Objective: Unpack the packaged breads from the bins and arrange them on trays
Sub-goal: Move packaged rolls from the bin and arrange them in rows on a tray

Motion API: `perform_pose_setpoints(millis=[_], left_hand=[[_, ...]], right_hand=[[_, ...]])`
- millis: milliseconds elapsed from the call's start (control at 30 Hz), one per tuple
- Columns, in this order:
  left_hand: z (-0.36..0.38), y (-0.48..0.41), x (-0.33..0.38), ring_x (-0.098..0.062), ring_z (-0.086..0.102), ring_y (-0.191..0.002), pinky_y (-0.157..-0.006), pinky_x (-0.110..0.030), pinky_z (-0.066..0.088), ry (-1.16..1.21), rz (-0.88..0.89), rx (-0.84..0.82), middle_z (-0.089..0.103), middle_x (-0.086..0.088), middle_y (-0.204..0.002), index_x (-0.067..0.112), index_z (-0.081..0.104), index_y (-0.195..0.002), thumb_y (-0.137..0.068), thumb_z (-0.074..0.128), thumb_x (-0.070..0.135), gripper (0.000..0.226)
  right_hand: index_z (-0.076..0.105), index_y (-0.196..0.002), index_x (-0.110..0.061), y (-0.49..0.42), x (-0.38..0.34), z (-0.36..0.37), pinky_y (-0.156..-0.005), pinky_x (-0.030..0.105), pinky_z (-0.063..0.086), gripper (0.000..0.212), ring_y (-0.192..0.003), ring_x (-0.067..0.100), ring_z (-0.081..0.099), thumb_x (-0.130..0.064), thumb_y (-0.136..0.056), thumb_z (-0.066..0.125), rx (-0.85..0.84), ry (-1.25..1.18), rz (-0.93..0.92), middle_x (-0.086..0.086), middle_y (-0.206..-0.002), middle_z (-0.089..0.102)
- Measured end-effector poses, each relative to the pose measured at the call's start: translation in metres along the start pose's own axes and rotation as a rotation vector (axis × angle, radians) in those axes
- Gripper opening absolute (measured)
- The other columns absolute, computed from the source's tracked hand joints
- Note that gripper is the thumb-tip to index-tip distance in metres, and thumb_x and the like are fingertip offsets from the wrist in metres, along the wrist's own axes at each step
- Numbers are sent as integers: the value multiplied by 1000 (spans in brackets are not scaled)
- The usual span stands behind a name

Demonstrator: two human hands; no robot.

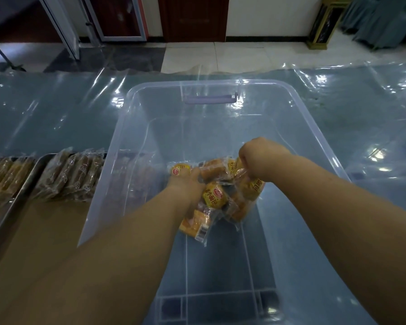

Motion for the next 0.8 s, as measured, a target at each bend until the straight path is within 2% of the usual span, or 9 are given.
perform_pose_setpoints(millis=[133, 300, 433, 467, 533, 633, 700, 800], left_hand=[[2, 9, 1, -39, 24, -133, -104, -53, 35, -51, 43, -25, 14, -10, -151, 29, 32, -141, -68, 79, 38, 87], [4, 21, 1, -28, 54, -108, -89, -41, 49, 193, 72, -184, 54, -5, -125, 22, 47, -132, -70, 80, 24, 70], [-15, 37, 0, -28, 57, -104, -83, -36, 51, 159, 40, -209, 57, -4, -123, 21, 48, -132, -70, 81, 25, 71], [-25, 42, 0, -27, 58, -103, -79, -34, 50, 157, 19, -190, 57, -4, -123, 21, 48, -132, -69, 81, 27, 71], [-47, 54, 0, -26, 58, -100, -72, -32, 47, 139, -8, -115, 58, -5, -122, 17, 50, -129, -67, 83, 30, 71], [-75, 81, -4, -25, 59, -91, -64, -29, 39, 182, -46, 76, 58, -6, -115, 17, 51, -110, -64, 83, 37, 60], [-86, 106, -11, -21, 53, -72, -56, -29, 34, 265, -109, 218, 57, -5, -103, 22, 41, -91, -64, 81, 42, 53], [-94, 145, -24, -19, 47, -72, -54, -30, 32, 394, -177, 447, 48, 3, -83, 25, 34, -88, -66, 77, 49, 54]], right_hand=[[56, -89, -11, 7, -3, -10, -67, 30, 42, 16, -81, 24, 51, 1, -81, 60, 70, -6, 0, 7, -99, 47], [51, -84, -19, 24, -10, -25, -66, 35, 49, 18, -80, 29, 55, -2, -85, 57, 148, -30, 40, 8, -120, 38], [56, -82, -20, 45, -6, -30, -63, 33, 42, 13, -89, 33, 53, -7, -86, 55, 187, -74, 88, 6, -146, 22], [56, -82, -21, 51, -4, -31, -67, 34, 42, 13, -98, 33, 51, -9, -86, 55, 208, -82, 88, 5, -147, 22], [59, -87, -24, 65, -3, -32, -75, 36, 41, 11, -113, 31, 42, -14, -89, 54, 263, -72, 77, 4, -142, 33], [54, -87, -30, 88, 0, -34, -85, 42, 36, 5, -115, 27, 38, -25, -90, 54, 337, -5, 78, 0, -121, 51], [53, -87, -29, 104, 2, -33, -87, 44, 33, 3, -114, 26, 36, -30, -90, 53, 369, -6, 104, -1, -111, 54], [49, -79, -27, 122, 1, -32, -86, 47, 30, 14, -109, 25, 36, -34, -92, 50, 434, -61, 122, -3, -97, 55]])
Point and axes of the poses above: each hand's wrist, its own y-axis away from the middle knuckle, its own z-axis out of the palm, x = y × z, the point moved 4 cm from there along -y, towards the middle knuckle
